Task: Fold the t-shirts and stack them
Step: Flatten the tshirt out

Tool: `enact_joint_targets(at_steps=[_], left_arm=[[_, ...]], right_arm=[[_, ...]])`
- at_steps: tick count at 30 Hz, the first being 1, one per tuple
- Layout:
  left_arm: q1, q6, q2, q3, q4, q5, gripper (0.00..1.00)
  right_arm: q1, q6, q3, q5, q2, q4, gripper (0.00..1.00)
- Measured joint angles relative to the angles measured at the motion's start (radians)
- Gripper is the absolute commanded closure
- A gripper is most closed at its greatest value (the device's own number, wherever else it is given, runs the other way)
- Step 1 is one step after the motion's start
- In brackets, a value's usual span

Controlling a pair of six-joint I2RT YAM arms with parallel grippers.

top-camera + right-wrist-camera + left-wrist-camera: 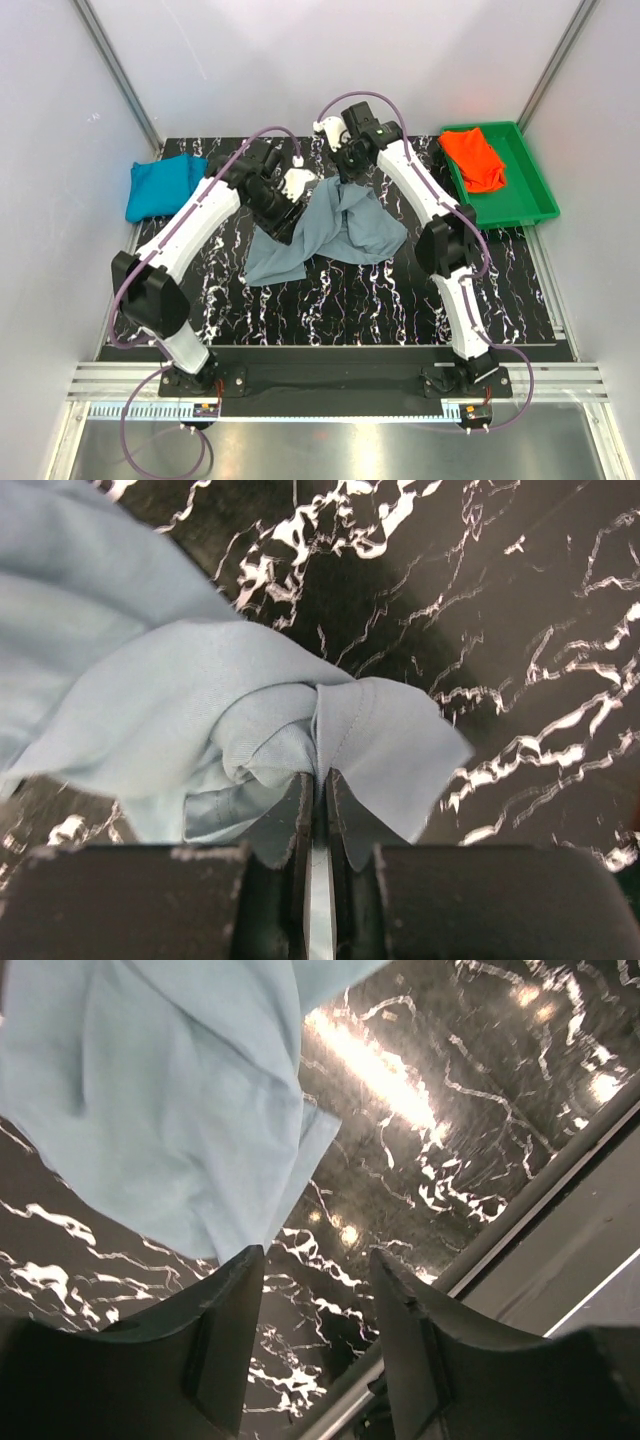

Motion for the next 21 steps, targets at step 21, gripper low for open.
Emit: enact_joint_targets(at_steps=[21], left_arm=[[-0.188,-0.055,0.250,-0.156,0.134,-0.104,0.45]], right_arm=[[-0.142,0.103,0.091,0.001,0.085,0.032,1.00]])
